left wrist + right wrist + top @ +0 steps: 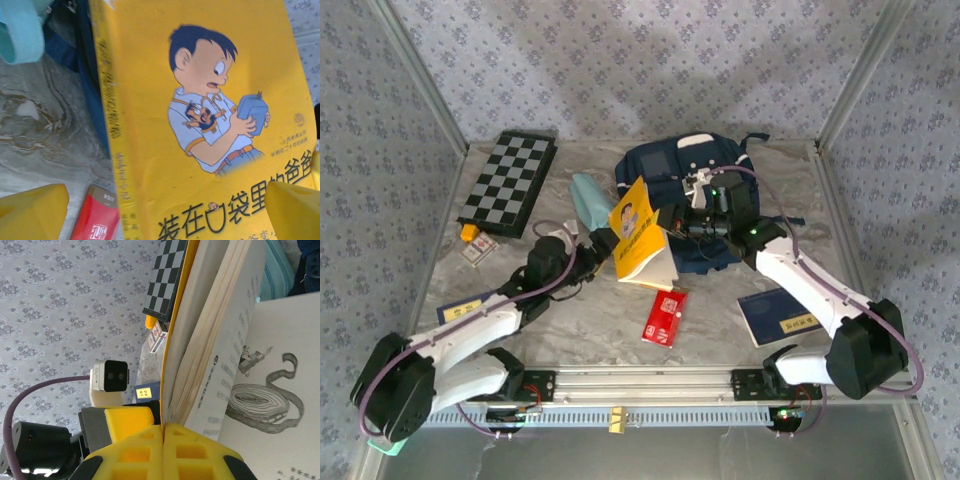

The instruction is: Pack the student bag

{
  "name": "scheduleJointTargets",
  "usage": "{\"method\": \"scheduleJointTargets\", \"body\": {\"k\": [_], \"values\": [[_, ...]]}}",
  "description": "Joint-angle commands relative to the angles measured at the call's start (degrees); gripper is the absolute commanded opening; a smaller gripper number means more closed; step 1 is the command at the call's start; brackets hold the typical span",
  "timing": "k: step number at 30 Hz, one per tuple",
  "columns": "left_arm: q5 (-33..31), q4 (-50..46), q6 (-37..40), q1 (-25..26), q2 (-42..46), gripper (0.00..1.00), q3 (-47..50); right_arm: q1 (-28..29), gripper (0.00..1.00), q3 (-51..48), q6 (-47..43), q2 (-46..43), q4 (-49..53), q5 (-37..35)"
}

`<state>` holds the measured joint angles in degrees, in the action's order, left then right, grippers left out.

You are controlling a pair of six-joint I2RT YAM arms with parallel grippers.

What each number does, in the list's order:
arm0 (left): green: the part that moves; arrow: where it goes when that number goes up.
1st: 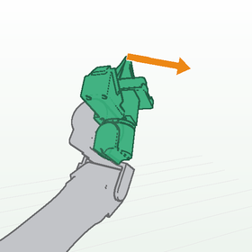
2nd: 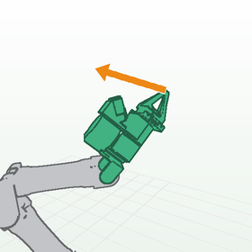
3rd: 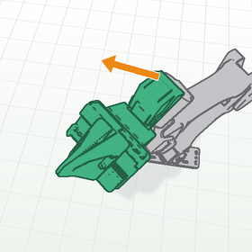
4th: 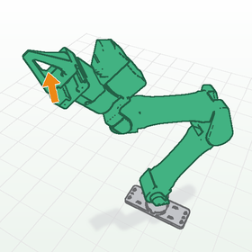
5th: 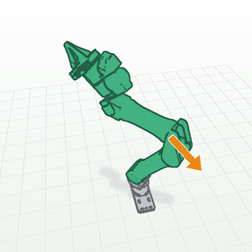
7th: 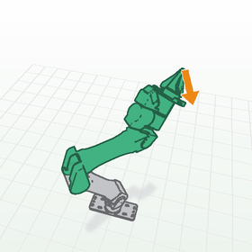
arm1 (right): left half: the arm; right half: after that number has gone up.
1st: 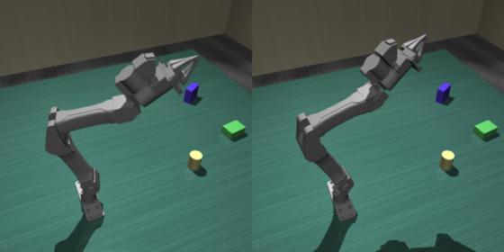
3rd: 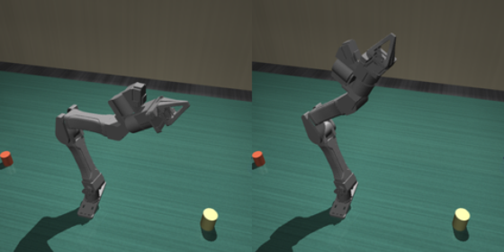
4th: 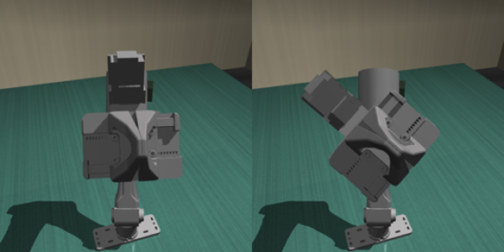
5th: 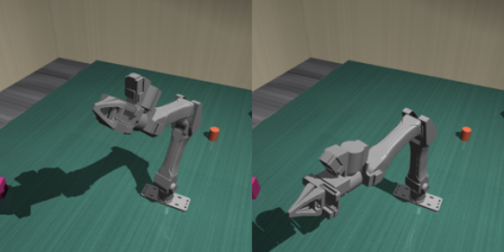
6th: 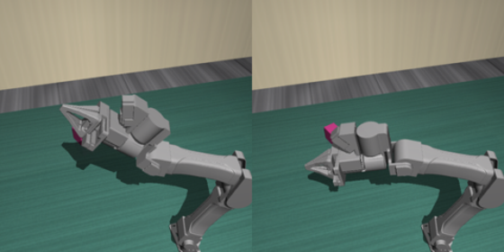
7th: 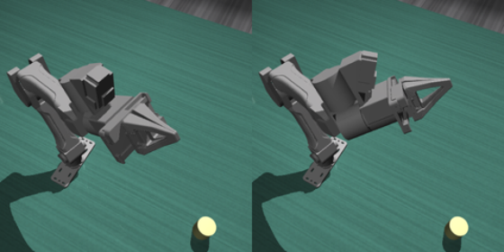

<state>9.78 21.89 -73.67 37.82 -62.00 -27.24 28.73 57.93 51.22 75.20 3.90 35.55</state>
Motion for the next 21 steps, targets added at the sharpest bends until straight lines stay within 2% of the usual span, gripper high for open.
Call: {"method": "scheduleJointTargets", "body": {"k": [1,8,11,16,21], "values": [[-1.23,8.87,-1.81,1.72,-3.22,1.00,-1.75,-0.51,0.00,-0.81,2.11,0.10,-6.92,3.04],[-1.78,13.70,-3.94,3.28,-7.18,1.00,-2.26,-1.92,0.00,-4.38,3.56,0.29,-9.83,3.89],[-1.96,15.07,-3.94,3.75,-7.57,0.95,-2.87,-2.56,0.00,-6.98,4.34,0.66,-11.87,4.57],[-1.11,18.36,-5.10,3.81,-9.18,0.84,-3.42,-3.82,0.00,-9.38,3.89,0.82,-11.94,4.82],[-1.08,18.74,-5.89,4.10,-10.15,0.68,-3.65,-4.96,0.00,-10.46,2.65,0.80,-10.47,4.62]]}}
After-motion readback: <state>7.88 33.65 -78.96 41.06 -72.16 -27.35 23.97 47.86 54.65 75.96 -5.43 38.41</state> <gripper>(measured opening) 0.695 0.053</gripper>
